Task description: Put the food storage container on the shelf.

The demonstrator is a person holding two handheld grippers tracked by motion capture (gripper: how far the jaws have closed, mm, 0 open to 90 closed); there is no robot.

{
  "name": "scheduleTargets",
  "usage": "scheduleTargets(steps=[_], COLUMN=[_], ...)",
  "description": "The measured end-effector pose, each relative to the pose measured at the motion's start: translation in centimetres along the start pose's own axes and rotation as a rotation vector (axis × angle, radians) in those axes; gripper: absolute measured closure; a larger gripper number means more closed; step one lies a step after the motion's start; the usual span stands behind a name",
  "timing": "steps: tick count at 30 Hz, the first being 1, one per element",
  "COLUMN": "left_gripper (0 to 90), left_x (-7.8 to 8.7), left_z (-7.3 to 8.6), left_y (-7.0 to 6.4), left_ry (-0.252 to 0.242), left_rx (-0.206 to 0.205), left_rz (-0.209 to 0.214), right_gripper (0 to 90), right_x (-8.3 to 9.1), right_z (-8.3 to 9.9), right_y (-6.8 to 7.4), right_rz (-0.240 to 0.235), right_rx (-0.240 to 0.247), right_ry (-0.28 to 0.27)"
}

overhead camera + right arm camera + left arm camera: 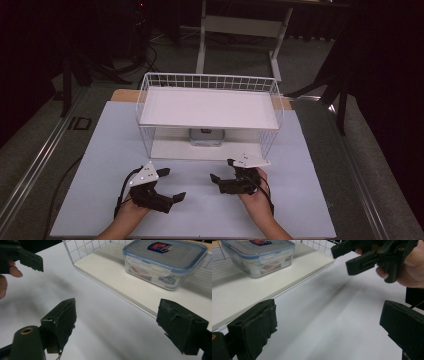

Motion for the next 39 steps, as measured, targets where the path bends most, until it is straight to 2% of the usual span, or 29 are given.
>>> scheduleTargets(steps=[5,12,22,29,35,39], left_gripper=[2.0,2.0,2.0,2.0,2.0,2.0], left_x=[0.1,0.9,1.6,2.0,2.0,1.9], left_z=[0.7,0.8,0.9,1.2,1.6,2.1], left_y=[0.1,0.1,-0.3,0.1,0.3,0.4], left_ry=[0.026,0.010,-0.002,-0.016,-0.021,-0.016], left_rx=[0.000,0.002,-0.010,-0.007,-0.003,-0.004], left_rz=[-0.005,0.004,0.013,-0.005,-0.013,-0.013], right_gripper=[16.0,16.0,16.3,16.3,16.3,16.3], right_x=[1.1,2.4,4.8,6.0,6.2,5.3], right_z=[0.5,2.0,4.0,5.1,5.9,6.8], right_y=[0.0,-0.4,-1.5,-2.3,-2.7,-2.9], right_rz=[-0.003,0.007,0.052,0.068,0.076,0.073], right_rx=[-0.002,-0.010,-0.046,-0.066,-0.063,-0.050], right_ry=[-0.012,-0.012,-0.019,-0.021,-0.013,0.012])
Point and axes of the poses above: each handheld gripper's, and its own axes: x roughly backward along the jaws, z roughly out of its underside, y roughly to its left, the point moved 9 cm from there along -x, roughly forward along the jaws, and after that the axes turned 15 degrees about y, right-handed, at the moved point
